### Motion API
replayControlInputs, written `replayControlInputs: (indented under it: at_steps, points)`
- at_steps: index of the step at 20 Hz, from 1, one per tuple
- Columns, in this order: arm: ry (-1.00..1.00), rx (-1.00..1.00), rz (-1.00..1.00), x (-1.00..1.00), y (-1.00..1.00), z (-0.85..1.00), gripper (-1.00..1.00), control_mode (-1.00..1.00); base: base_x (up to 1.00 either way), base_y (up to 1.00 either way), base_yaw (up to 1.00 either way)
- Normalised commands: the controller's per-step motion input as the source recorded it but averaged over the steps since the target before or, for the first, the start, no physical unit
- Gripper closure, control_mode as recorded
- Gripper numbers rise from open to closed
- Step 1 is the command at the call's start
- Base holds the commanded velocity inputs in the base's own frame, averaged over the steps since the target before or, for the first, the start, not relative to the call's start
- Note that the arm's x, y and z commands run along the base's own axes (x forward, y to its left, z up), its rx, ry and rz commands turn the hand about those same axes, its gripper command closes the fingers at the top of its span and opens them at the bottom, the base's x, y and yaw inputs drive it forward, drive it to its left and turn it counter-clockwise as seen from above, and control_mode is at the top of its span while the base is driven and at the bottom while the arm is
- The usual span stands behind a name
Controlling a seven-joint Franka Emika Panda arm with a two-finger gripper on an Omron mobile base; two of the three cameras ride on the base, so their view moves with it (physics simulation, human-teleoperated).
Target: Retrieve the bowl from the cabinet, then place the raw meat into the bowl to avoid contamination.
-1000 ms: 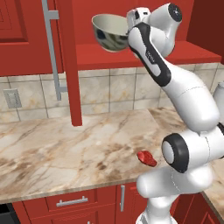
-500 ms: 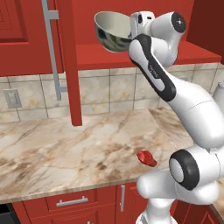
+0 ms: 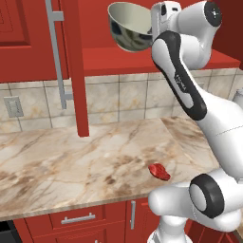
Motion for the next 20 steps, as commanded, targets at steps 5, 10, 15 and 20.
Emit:
replayControlInputs:
  at_steps: [5, 10, 15, 20]
  points:
    - [0.03, 0.0, 0.0, -0.81, -0.25, 0.06, 1.0, -1.0, 0.0, 0.0, 0.0]
    - [0.03, 0.0, 0.0, -0.97, -0.21, -0.05, 1.0, -1.0, 0.0, 0.0, 0.0]
    - [0.03, 0.0, 0.0, -0.99, -0.34, -0.07, 1.0, -1.0, 0.0, 0.0, 0.0]
    - [0.05, 0.0, 0.0, -1.0, -0.28, -0.26, 1.0, -1.0, 0.0, 0.0, 0.0]
